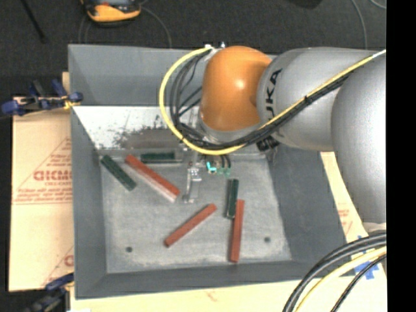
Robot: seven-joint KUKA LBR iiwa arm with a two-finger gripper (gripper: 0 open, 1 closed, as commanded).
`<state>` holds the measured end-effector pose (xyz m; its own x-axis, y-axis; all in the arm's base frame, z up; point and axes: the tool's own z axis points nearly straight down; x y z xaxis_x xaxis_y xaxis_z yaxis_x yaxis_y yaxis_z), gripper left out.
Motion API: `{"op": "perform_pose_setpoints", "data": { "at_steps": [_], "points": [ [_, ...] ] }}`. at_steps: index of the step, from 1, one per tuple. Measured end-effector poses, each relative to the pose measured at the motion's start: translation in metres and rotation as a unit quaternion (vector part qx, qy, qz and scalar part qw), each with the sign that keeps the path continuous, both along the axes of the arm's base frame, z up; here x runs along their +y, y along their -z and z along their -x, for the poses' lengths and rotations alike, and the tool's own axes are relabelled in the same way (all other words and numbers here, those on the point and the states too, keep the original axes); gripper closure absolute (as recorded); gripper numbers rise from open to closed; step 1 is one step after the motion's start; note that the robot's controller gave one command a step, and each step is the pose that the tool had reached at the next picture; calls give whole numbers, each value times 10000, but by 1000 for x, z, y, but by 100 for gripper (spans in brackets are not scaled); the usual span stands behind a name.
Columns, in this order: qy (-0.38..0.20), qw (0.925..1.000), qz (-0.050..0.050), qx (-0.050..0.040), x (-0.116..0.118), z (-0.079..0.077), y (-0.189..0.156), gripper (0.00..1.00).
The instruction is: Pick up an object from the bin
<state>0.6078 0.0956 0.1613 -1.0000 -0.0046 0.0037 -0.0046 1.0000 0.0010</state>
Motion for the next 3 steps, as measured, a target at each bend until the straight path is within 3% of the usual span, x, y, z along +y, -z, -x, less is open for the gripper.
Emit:
{"op": "perform_pose_setpoints", "data": {
  "at_steps": [1, 2, 3],
  "points": [
    [9, 10000, -4, -40, 0, -2, -5, 0],
    [347, 9994, -7, -63, 4, 7, 46, 0],
    [1915, 9815, -1, -42, 8, -15, 90, 100]
  ]
}}
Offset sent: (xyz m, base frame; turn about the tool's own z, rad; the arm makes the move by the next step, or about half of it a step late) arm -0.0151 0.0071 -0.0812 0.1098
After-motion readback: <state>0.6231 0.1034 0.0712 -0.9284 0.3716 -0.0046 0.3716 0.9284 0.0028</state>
